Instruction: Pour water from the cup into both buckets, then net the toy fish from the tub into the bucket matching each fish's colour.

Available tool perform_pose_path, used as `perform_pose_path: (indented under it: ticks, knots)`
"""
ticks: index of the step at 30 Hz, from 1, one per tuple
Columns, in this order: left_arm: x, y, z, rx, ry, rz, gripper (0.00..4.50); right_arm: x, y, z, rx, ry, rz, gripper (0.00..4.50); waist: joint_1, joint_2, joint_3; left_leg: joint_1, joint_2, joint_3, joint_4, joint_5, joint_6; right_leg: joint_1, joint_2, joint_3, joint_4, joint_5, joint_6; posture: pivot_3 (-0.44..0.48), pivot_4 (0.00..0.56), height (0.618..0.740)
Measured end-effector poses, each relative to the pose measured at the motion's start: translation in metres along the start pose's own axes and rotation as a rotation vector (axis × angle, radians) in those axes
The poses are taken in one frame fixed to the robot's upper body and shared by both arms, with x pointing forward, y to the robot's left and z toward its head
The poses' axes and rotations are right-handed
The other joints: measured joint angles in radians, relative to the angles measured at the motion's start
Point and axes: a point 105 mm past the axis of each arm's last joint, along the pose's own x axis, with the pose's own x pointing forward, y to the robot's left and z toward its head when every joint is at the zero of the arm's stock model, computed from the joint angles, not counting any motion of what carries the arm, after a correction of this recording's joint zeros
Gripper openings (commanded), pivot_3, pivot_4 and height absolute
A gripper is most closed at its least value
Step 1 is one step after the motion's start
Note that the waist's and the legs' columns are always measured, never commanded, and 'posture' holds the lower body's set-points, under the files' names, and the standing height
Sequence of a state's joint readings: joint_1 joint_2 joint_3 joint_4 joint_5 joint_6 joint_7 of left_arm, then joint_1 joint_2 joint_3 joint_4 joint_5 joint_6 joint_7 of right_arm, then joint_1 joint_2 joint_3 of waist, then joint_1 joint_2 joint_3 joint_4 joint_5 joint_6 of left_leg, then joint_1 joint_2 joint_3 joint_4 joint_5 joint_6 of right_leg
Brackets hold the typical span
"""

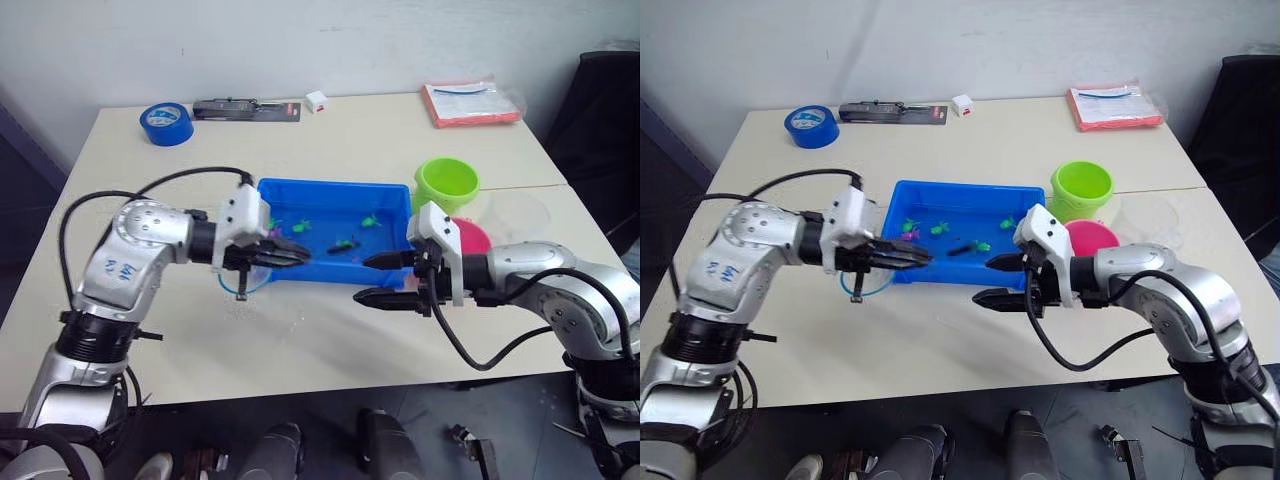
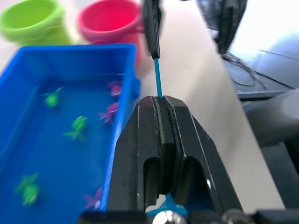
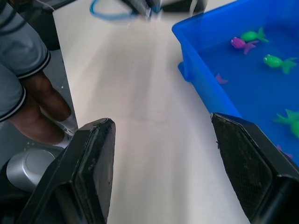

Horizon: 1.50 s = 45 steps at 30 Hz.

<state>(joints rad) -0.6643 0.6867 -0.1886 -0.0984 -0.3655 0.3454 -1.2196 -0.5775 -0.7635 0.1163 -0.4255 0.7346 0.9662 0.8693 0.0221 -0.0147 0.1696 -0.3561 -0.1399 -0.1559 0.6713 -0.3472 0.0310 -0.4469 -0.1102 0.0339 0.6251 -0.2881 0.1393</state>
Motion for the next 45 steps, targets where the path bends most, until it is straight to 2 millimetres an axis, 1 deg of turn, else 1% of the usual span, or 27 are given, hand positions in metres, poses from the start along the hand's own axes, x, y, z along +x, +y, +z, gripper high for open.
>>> perform_pose_path:
  ticks: [2, 7, 12, 20, 26, 33, 35, 37, 38, 40, 41, 42, 43, 45]
  knots:
    - [0.005, -0.003, -0.002, 0.018, 0.002, -0.034, 0.06, 0.002, 0.001, 0.003, 0.0, -0.008, 0.006, 4.5, 0.0, 0.0, 0.0, 0.0, 0.0, 0.0, 0.0, 0.0, 0.0, 0.0, 0.0, 0.0, 0.0, 0.0, 0.0, 0.0, 0.15, 0.74]
    - [0.009, -0.003, 0.001, 0.049, -0.013, -0.063, 0.06, 0.004, 0.002, 0.007, -0.004, -0.012, 0.015, 4.5, 0.001, 0.0, 0.0, 0.0, 0.0, 0.0, 0.001, 0.0, 0.0, 0.0, 0.0, 0.0, 0.0, 0.0, 0.0, 0.0, 0.15, 0.74]
    - [0.009, -0.001, -0.006, 0.041, -0.002, -0.06, 0.06, 0.005, 0.006, 0.008, 0.002, -0.008, 0.035, 4.5, 0.001, 0.0, 0.0, 0.0, 0.0, 0.0, 0.001, 0.0, 0.0, 0.0, 0.0, 0.0, 0.0, 0.0, 0.0, 0.0, 0.15, 0.74]
    - [0.013, -0.001, -0.004, 0.039, -0.017, -0.062, 0.06, 0.007, 0.013, 0.01, -0.006, -0.012, 0.062, 4.5, 0.001, 0.0, 0.0, 0.0, 0.0, 0.0, 0.002, 0.0, 0.0, 0.0, 0.0, 0.0, 0.001, 0.0, 0.0, 0.0, 0.15, 0.74]
    - [0.018, 0.0, -0.001, 0.037, -0.037, -0.065, 0.06, 0.015, 0.018, 0.007, -0.001, -0.003, 0.096, 4.5, 0.001, 0.0, 0.0, -0.001, 0.0, 0.0, 0.003, 0.0, 0.0, 0.0, 0.0, 0.0, 0.0, 0.0, 0.0, 0.0, 0.15, 0.74]
    - [0.019, 0.0, -0.001, 0.029, -0.038, -0.069, 0.06, 0.016, 0.017, 0.009, -0.008, -0.006, 0.091, 4.5, 0.001, 0.0, 0.0, -0.001, 0.0, 0.0, 0.003, 0.0, 0.0, 0.0, 0.0, 0.0, 0.001, 0.0, 0.0, 0.0, 0.15, 0.74]
    - [0.018, 0.0, -0.001, 0.029, -0.036, -0.072, 0.0, 0.016, 0.017, 0.009, -0.009, -0.005, 0.089, 3.98, 0.001, 0.0, 0.0, -0.001, 0.0, 0.0, 0.003, 0.0, 0.0, 0.0, 0.0, 0.0, 0.001, 0.0, 0.0, 0.0, 0.15, 0.74]
    - [0.017, 0.0, -0.002, 0.029, -0.029, -0.073, 0.0, 0.016, 0.016, 0.009, -0.01, -0.005, 0.086, 3.35, 0.001, 0.0, 0.0, 0.0, 0.0, 0.0, 0.003, 0.0, 0.0, 0.0, 0.0, 0.0, 0.001, 0.0, 0.0, 0.0, 0.15, 0.74]
    - [0.017, 0.0, -0.002, 0.029, -0.027, -0.073, 0.0, 0.016, 0.016, 0.009, -0.01, -0.004, 0.085, 2.76, 0.001, 0.0, 0.0, 0.0, 0.0, 0.0, 0.003, 0.0, 0.0, 0.0, 0.0, 0.0, 0.001, 0.0, 0.0, 0.0, 0.15, 0.74]
    - [0.017, -0.001, -0.002, 0.031, -0.025, -0.081, 0.0, 0.016, 0.015, 0.009, -0.012, -0.003, 0.077, 1.72, 0.001, 0.0, 0.0, -0.001, 0.0, 0.0, 0.003, 0.0, 0.0, 0.0, 0.0, 0.0, 0.001, 0.0, 0.0, 0.0, 0.15, 0.74]
    - [0.017, -0.002, -0.001, 0.033, -0.025, -0.087, 0.0, 0.016, 0.014, 0.009, -0.012, -0.002, 0.071, 1.41, 0.001, 0.0, 0.0, -0.001, 0.0, 0.0, 0.003, 0.0, 0.0, 0.0, 0.0, 0.0, 0.001, 0.0, 0.0, 0.0, 0.15, 0.74]
    - [0.017, -0.003, -0.001, 0.034, -0.025, -0.091, 0.0, 0.015, 0.012, 0.009, -0.013, 0.0, 0.064, 0.9, 0.001, 0.0, 0.0, -0.001, 0.0, 0.0, 0.003, 0.0, 0.0, 0.0, 0.0, 0.0, 0.001, 0.0, 0.0, 0.0, 0.15, 0.74]
    - [0.017, -0.002, -0.001, 0.035, -0.025, -0.09, 0.0, 0.015, 0.012, 0.009, -0.015, 0.0, 0.064, 0.76, 0.001, 0.0, 0.0, -0.001, 0.0, 0.0, 0.003, 0.0, 0.0, 0.0, 0.0, 0.0, 0.001, 0.0, 0.0, 0.0, 0.15, 0.74]
    - [0.017, -0.002, -0.001, 0.034, -0.025, -0.09, 0.0, 0.015, 0.012, 0.009, -0.013, 0.0, 0.065, 0.79, 0.001, 0.0, 0.0, -0.001, 0.0, 0.0, 0.003, 0.0, 0.0, 0.0, 0.0, 0.0, 0.001, 0.0, 0.0, 0.0, 0.15, 0.74]
